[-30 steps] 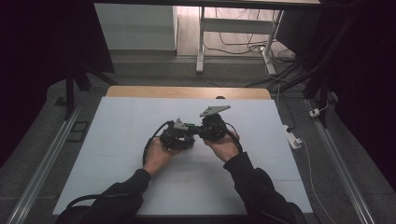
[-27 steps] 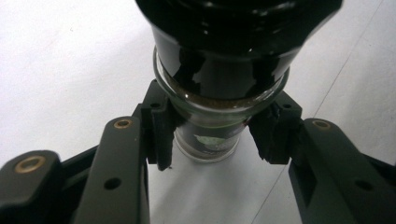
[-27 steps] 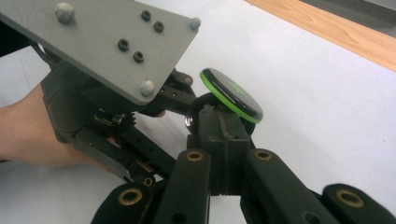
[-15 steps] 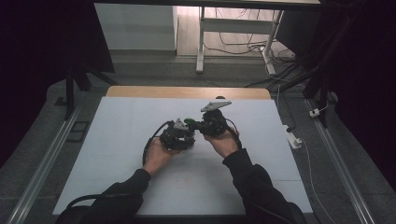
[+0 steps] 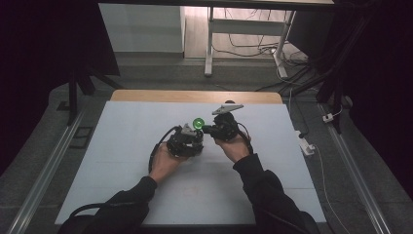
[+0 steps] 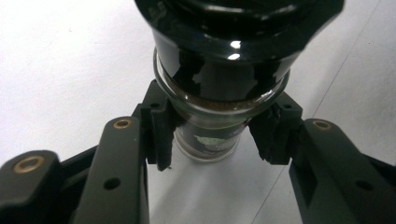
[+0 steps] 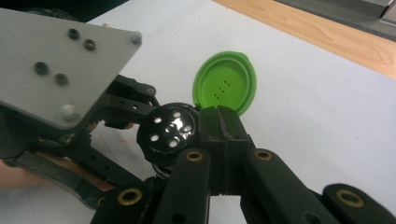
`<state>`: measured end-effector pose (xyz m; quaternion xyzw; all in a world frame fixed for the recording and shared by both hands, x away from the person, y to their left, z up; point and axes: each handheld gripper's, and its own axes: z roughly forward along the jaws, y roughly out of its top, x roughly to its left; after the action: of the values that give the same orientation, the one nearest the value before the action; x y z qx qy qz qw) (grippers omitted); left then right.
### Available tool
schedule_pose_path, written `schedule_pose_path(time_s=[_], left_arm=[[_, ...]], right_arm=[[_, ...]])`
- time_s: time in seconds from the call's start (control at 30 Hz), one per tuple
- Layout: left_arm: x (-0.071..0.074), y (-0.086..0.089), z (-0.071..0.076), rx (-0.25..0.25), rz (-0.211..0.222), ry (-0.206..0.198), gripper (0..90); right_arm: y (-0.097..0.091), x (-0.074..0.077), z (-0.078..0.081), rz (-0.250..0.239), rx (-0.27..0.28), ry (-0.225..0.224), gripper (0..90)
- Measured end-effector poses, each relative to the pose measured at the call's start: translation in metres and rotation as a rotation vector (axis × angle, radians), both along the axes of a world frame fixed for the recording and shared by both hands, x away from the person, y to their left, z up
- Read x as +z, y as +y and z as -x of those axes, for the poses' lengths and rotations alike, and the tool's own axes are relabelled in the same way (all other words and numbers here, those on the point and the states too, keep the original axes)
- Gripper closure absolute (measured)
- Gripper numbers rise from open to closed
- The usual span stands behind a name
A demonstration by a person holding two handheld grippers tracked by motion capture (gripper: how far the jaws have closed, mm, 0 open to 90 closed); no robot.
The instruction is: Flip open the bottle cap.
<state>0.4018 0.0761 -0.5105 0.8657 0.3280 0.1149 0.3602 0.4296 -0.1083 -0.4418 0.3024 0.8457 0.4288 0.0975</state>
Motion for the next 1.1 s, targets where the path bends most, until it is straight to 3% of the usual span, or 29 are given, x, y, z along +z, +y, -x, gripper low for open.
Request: schedule_pose_path(time_s=[0.1, 0.37, 0.53, 0.67, 0.8, 1.1], left_arm=[[0.001, 0.0, -0.001, -0.007, -0.009, 0.007, 52.5], [0.008, 0.006, 0.003, -0.02, -0.01, 0.013, 31.5], [0.016, 0.017, 0.005, -0.028, 0.004, 0.054, 20.8], [0.02, 0.023, 0.009, -0.005, -0.006, 0.074, 17.4], [0.024, 0.027, 0.015, -0.022, -0.034, 0.086, 12.4], [0.03, 0.043, 0.03, -0.041, 0.004, 0.106, 2.4]], right_arm=[[-0.001, 0.003, 0.002, -0.005, 0.009, -0.009, 88.0], [-0.008, 0.009, 0.012, 0.004, 0.016, -0.016, 74.5], [-0.013, 0.011, 0.018, 0.005, 0.016, -0.015, 64.2], [-0.017, 0.011, 0.023, 0.01, 0.013, -0.01, 55.6], [-0.019, 0.009, 0.029, 0.012, 0.021, 0.002, 44.9], [-0.021, 0.004, 0.041, 0.023, 0.033, 0.037, 24.8]])
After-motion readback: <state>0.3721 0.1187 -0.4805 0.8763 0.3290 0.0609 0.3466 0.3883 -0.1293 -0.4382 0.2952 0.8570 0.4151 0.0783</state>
